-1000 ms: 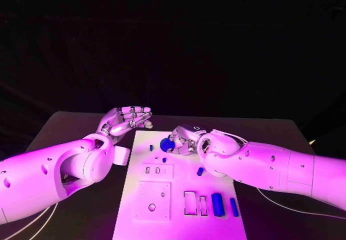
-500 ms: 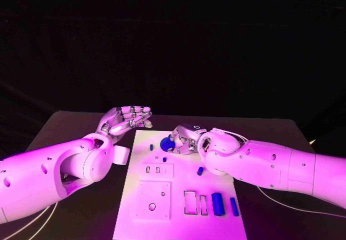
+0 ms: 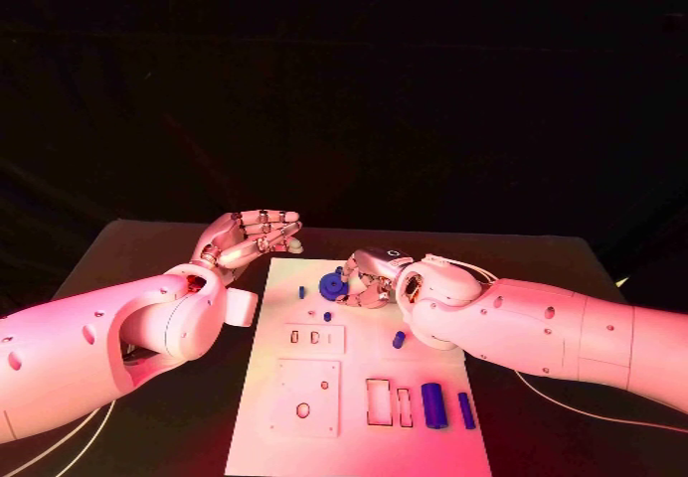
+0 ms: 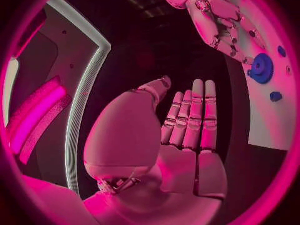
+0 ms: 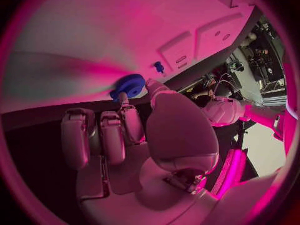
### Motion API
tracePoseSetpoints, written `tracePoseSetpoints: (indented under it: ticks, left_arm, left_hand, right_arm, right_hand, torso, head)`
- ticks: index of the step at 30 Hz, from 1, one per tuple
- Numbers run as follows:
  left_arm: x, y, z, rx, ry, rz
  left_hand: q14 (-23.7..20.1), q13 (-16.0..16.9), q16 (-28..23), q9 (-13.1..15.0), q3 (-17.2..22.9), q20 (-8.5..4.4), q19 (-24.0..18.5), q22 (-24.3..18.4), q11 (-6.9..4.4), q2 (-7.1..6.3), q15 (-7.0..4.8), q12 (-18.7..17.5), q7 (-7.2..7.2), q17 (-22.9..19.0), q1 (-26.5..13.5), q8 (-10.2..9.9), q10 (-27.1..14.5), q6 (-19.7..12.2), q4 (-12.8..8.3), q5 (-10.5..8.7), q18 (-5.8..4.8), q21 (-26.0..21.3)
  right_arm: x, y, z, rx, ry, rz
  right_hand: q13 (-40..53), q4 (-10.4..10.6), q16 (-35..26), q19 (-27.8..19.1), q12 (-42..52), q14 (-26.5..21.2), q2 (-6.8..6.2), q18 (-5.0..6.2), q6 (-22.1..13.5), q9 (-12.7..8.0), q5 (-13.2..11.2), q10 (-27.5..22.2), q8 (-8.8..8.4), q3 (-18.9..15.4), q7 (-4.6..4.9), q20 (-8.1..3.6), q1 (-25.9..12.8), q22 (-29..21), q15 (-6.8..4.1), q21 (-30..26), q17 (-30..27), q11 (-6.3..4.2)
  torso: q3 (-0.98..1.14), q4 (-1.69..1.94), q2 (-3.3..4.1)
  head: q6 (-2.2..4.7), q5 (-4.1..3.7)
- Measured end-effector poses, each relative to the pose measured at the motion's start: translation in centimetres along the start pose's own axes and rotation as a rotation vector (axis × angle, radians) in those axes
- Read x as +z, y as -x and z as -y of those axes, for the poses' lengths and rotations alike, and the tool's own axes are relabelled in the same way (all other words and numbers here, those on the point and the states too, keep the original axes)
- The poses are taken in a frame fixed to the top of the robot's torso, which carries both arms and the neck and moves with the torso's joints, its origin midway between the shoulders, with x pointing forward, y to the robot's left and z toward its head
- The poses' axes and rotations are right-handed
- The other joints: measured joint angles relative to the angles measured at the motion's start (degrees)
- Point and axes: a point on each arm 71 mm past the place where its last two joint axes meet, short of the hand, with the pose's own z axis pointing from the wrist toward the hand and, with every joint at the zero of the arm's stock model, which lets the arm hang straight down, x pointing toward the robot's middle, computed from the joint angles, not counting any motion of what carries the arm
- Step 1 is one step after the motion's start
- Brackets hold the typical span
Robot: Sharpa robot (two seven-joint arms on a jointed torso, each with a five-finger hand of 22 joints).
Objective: Assemble the parts on the task board
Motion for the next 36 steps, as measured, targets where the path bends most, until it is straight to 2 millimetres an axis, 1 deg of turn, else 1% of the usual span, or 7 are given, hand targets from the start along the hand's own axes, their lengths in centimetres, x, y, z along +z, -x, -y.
tracePoseSetpoints:
  ticks: [9,16,18,24,36]
  left_arm:
    - [0.0,0.1,0.0,0.001,0.0,0.001]
    - [0.0,0.1,0.0,0.001,0.0,0.002]
    - [0.0,0.1,0.0,0.001,0.0,0.003]
    - [0.0,0.2,0.0,0.002,0.001,0.004]
    - [0.1,0.3,-0.1,0.003,0.001,0.007]
  left_hand:
    - [0.0,0.0,0.0,0.0,0.0,0.0,0.0,0.0,0.0,0.0,0.0,0.0,0.0,0.0,0.0,0.0,0.0,0.0,0.0,0.0,0.0,0.0]
    - [0.0,0.0,0.0,0.0,0.0,0.0,0.0,0.0,0.0,0.0,0.0,0.0,0.0,0.0,0.0,0.0,0.0,0.0,0.0,0.0,0.0,0.0]
    - [-0.1,0.0,0.2,0.0,0.0,-0.01,-0.2,0.1,0.13,0.0,-0.13,0.0,-0.13,0.0,0.0,0.0,-0.1,-0.1,0.0,0.0,0.0,0.2]
    - [-0.2,0.0,0.2,0.1,0.0,-0.06,-0.4,0.2,0.21,0.0,-0.21,0.0,-0.2,0.0,0.0,0.0,-0.2,-0.2,0.0,0.0,0.0,0.4]
    - [-0.2,0.0,0.2,0.0,0.0,-0.06,-0.4,0.2,0.21,0.0,-0.21,0.0,-0.2,0.0,0.0,0.0,-0.2,-0.2,0.0,0.0,0.0,0.4]
  right_arm:
    - [-0.3,-0.1,0.0,0.0,0.002,-0.009]
    - [-0.7,-0.2,0.1,0.002,0.002,-0.006]
    - [-0.9,-0.3,0.2,0.003,0.0,0.002]
    - [-1.4,-0.3,0.7,0.004,-0.015,0.025]
    - [-1.4,0.4,0.1,0.011,0.001,0.079]
  right_hand:
    - [0.0,0.0,0.0,0.0,0.0,0.0,0.08,0.0,0.6,0.2,0.0,0.0,0.67,0.3,-0.16,0.0,-0.1,0.0,0.0,0.0,0.0,0.0]
    - [0.0,0.0,0.0,0.0,0.0,0.0,0.08,0.0,0.6,0.1,0.0,0.0,0.67,0.4,-0.17,0.0,-0.1,0.0,0.0,0.0,0.0,-0.02]
    - [0.0,-0.2,0.0,0.0,0.3,0.0,0.08,0.0,0.7,0.1,0.0,0.2,0.67,0.5,-0.23,0.0,-0.1,0.0,0.0,0.2,0.0,-0.2]
    - [0.0,-0.2,0.0,0.0,0.3,0.0,0.08,0.0,0.8,0.0,0.0,0.2,0.67,0.7,-0.13,0.0,-0.1,0.0,0.0,0.4,0.0,-0.2]
    - [0.0,-0.3,0.0,0.0,0.3,0.0,0.08,0.0,0.8,0.0,0.0,0.2,0.67,1.0,-0.14,0.0,-0.1,0.0,0.0,0.4,0.0,-0.2]
  torso:
    - [0.01,-0.03,0.03]
    - [0.03,-0.03,0.05]
    - [0.03,-0.03,0.05]
    - [0.05,-0.05,0.05]
    - [0.03,-0.02,0.07]
  head:
    - [-0.02,0.01]
    - [0.05,0.02]
    - [0.08,0.02]
    - [0.21,0.05]
    - [0.29,0.0]
